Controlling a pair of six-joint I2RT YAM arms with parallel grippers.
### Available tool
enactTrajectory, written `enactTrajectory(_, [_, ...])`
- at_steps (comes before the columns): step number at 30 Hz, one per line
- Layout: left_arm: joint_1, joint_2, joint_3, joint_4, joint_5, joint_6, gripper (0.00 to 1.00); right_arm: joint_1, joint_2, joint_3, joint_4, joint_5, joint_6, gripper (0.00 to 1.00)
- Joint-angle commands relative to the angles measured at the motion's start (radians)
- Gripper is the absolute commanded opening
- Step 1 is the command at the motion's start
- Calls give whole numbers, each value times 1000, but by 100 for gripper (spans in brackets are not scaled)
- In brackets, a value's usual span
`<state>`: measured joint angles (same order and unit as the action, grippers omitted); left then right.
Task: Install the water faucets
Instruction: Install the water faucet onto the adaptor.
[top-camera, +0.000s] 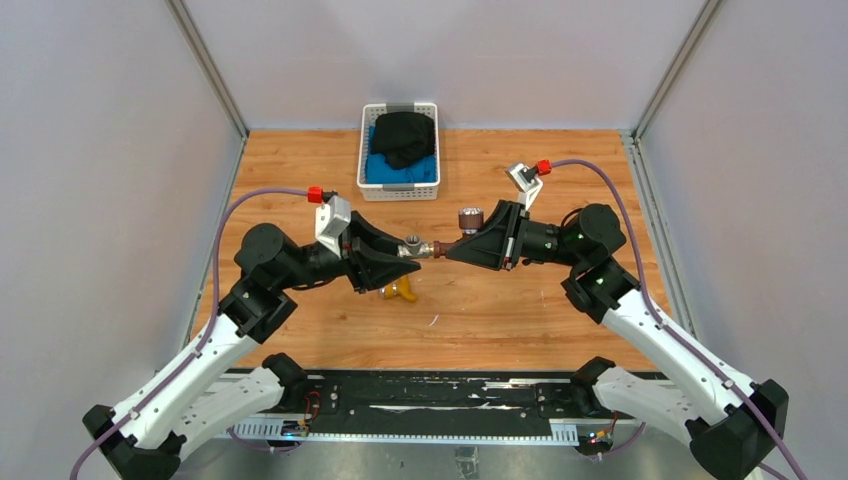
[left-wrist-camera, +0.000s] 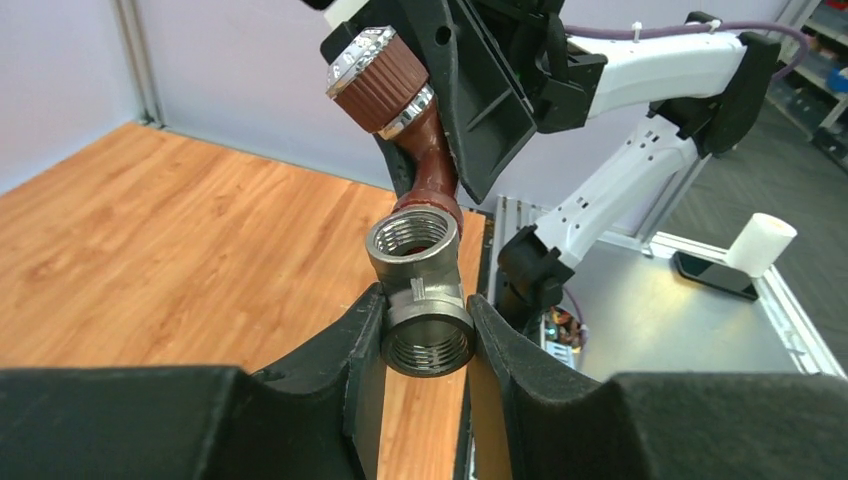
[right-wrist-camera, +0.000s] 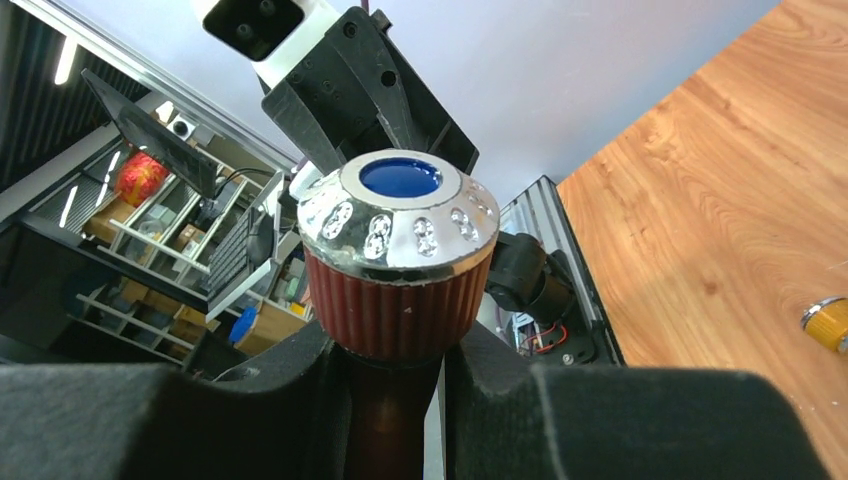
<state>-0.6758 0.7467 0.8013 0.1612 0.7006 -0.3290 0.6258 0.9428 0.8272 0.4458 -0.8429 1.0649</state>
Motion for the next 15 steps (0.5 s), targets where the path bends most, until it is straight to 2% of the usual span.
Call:
enactTrajectory(1, [-11,31,54,-49,80,-119,39,-1,-13,-9,83,31,-75,0])
enactTrajectory(6, [-11,52,61,-48,50,-199,47,0,-2,-15,130,47,-43,0])
enactTrajectory(11, [-11,81,61,-18,41,-274,50,1,-8,-29,158,64,-37,0])
enactTrajectory(15, [-11,57,-13,126,-14,-414,65,2,-12,6,56,78,-101,0])
